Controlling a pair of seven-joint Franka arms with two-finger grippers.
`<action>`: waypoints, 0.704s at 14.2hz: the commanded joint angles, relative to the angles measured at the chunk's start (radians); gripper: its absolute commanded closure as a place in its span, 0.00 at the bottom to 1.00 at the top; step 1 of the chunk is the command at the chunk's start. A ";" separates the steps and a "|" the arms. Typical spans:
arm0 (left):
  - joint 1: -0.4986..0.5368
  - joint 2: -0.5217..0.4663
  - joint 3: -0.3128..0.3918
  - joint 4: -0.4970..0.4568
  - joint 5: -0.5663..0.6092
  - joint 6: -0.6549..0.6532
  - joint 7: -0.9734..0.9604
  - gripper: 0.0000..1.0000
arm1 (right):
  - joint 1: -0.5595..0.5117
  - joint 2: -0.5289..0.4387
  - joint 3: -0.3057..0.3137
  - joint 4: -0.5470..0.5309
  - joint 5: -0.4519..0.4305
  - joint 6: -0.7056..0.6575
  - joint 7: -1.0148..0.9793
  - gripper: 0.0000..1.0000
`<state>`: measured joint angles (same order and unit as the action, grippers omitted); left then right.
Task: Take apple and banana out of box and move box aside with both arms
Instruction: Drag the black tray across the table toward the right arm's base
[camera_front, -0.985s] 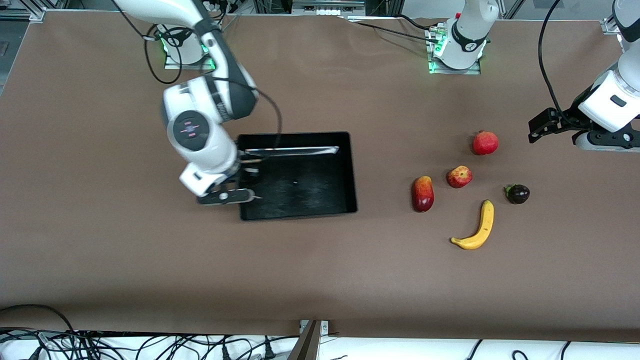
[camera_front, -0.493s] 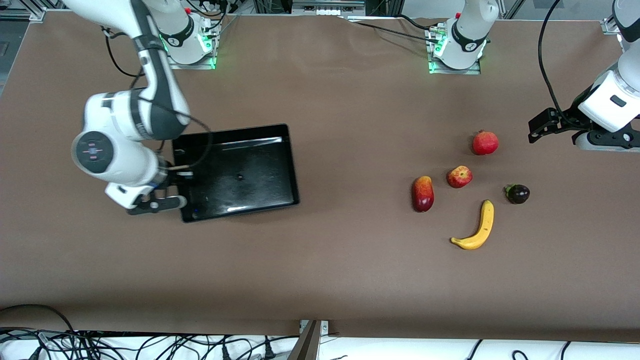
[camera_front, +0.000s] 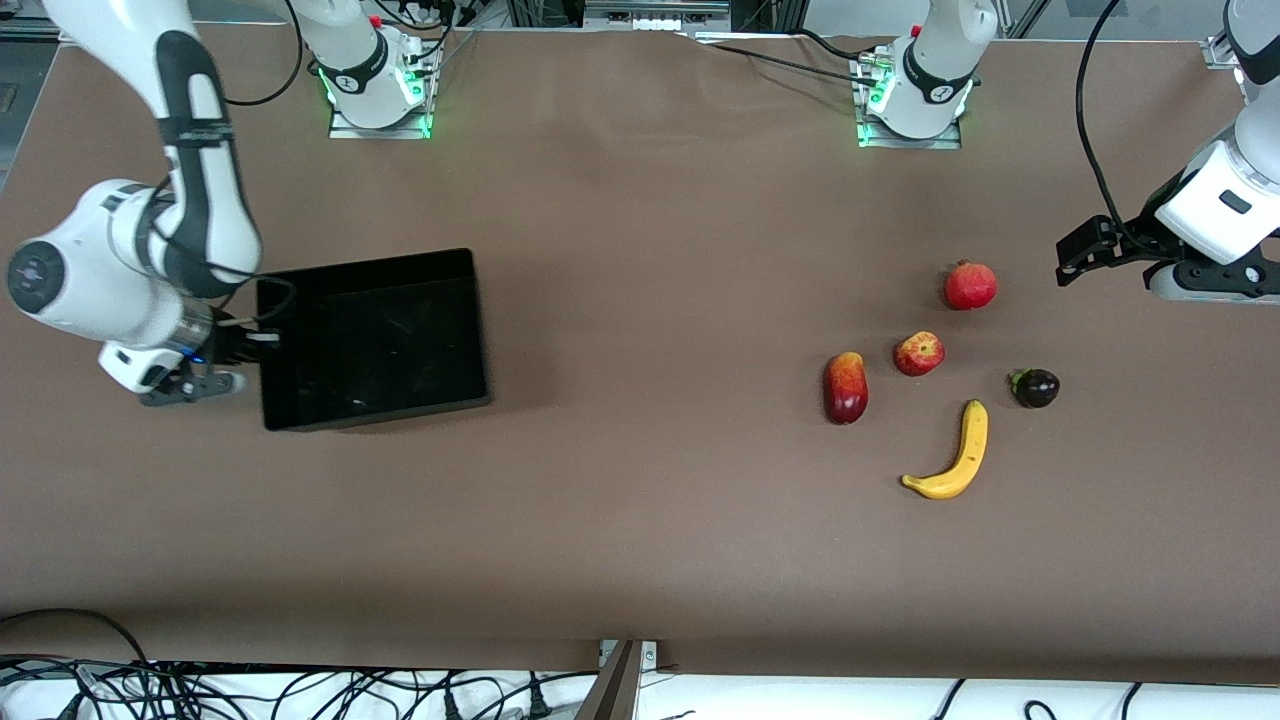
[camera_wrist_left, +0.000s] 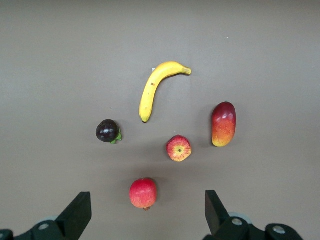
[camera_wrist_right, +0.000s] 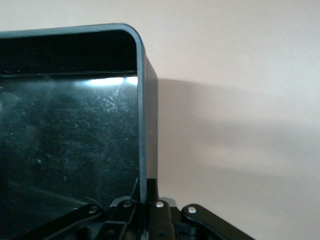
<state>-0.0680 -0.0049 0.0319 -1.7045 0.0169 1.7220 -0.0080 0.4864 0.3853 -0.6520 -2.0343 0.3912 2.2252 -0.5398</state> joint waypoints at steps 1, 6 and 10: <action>-0.010 -0.001 0.005 0.008 -0.006 -0.015 -0.006 0.00 | -0.074 -0.023 0.008 -0.035 0.058 0.008 -0.051 1.00; -0.010 0.000 0.005 0.008 -0.005 -0.015 -0.006 0.00 | -0.111 -0.002 0.008 -0.064 0.067 0.045 -0.045 1.00; -0.012 0.000 0.005 0.008 -0.005 -0.016 -0.006 0.00 | -0.107 0.009 0.029 -0.115 0.104 0.140 -0.061 1.00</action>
<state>-0.0694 -0.0048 0.0312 -1.7046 0.0169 1.7212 -0.0080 0.3838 0.4044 -0.6420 -2.1225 0.4653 2.3273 -0.5765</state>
